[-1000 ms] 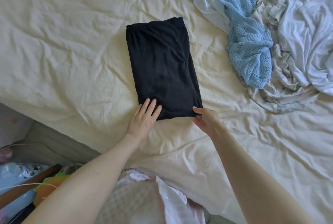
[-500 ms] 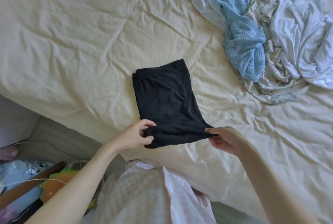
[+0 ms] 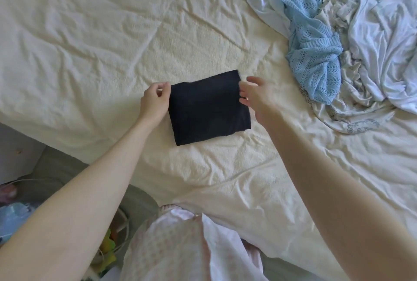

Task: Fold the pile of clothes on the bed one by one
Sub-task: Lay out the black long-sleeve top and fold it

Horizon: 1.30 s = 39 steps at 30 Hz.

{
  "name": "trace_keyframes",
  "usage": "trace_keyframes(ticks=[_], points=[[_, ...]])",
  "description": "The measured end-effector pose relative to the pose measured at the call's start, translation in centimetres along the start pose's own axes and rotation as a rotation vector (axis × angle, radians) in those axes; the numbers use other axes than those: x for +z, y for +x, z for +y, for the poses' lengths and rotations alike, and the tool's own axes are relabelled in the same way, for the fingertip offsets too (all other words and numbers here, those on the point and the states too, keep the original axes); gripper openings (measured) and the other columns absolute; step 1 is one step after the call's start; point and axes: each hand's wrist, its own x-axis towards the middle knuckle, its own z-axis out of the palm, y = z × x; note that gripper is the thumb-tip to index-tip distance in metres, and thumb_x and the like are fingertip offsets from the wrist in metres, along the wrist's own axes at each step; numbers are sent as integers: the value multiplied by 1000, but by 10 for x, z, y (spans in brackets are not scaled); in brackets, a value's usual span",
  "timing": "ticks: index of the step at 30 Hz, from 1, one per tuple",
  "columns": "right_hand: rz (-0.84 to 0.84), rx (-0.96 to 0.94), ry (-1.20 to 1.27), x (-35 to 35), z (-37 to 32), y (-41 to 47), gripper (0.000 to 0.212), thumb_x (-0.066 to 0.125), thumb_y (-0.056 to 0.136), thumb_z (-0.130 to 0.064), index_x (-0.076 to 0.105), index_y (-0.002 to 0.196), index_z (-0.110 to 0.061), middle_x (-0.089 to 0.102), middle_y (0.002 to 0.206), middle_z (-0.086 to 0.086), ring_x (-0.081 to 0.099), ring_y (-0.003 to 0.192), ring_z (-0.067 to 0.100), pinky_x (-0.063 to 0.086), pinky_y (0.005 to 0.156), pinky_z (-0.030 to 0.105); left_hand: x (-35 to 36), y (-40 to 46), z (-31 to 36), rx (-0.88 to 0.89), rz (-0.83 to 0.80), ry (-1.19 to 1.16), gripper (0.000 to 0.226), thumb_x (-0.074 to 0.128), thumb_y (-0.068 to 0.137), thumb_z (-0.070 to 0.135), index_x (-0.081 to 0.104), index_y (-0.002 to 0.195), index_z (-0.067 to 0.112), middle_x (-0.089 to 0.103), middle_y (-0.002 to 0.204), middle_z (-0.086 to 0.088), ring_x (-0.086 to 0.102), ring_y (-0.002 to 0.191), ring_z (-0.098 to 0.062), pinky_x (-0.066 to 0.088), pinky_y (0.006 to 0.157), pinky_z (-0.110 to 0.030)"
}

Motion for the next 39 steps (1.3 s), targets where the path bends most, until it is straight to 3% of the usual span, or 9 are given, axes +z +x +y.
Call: trace_keyframes(ticks=[5,8,12,15,18,22,26,29,39], points=[[-105,-605,-836,29,40,-15,51,46,98,-30,33,147,-20,29,154,9,22,143,25,25,112,36,10,9,-14,-5,20,88,44,46,96,40,48,130,12,55,113,2,53,97,-12,48,86,-31],[-216,-583,-1047,35,65,-16,53,37,101,-33,20,151,-24,9,159,8,7,147,27,14,118,43,17,4,-21,-98,21,-53,48,48,95,43,44,130,11,54,116,3,55,105,-14,48,93,-35],[-32,-549,-690,30,67,-7,37,45,99,-25,53,133,-13,44,143,9,39,134,24,32,109,32,19,-6,-31,-196,-96,-161,53,49,94,46,40,135,14,53,127,3,54,116,-17,46,99,-41],[145,-255,-461,20,55,10,50,57,91,-37,48,132,-11,49,134,5,48,122,21,41,101,32,14,-9,-36,-249,-142,-328,49,51,94,41,42,135,15,54,130,3,57,113,-16,50,94,-40],[-29,125,-254,4,48,33,68,65,85,-42,41,138,-8,51,135,6,51,122,23,44,103,40,13,-7,-37,-287,-205,-365,42,50,95,40,48,130,17,57,125,6,60,110,-14,52,92,-42],[-264,212,-164,-5,41,45,39,69,83,-35,62,114,-12,65,114,1,60,109,21,49,92,36,15,-1,-32,-307,-227,-382,28,51,94,43,50,113,22,60,109,15,60,96,-2,55,77,-35],[-231,249,-77,-5,35,40,11,72,81,-19,66,90,-16,67,101,0,60,98,20,48,82,33,14,0,-28,-360,-182,-407,44,53,92,44,44,127,17,57,118,8,60,103,-11,54,71,-33],[-252,318,0,-17,36,27,22,72,81,-15,67,103,-12,66,111,2,59,105,21,49,92,39,10,-11,-28,-371,-185,-401,39,53,94,41,46,123,17,61,112,7,62,101,-14,52,66,-33],[-291,485,259,-86,121,-96,19,69,82,-13,69,101,-14,69,106,3,65,97,22,54,71,34,15,-118,-28,-428,-312,-282,21,54,94,35,60,108,21,66,111,3,62,102,-17,50,68,-34]])
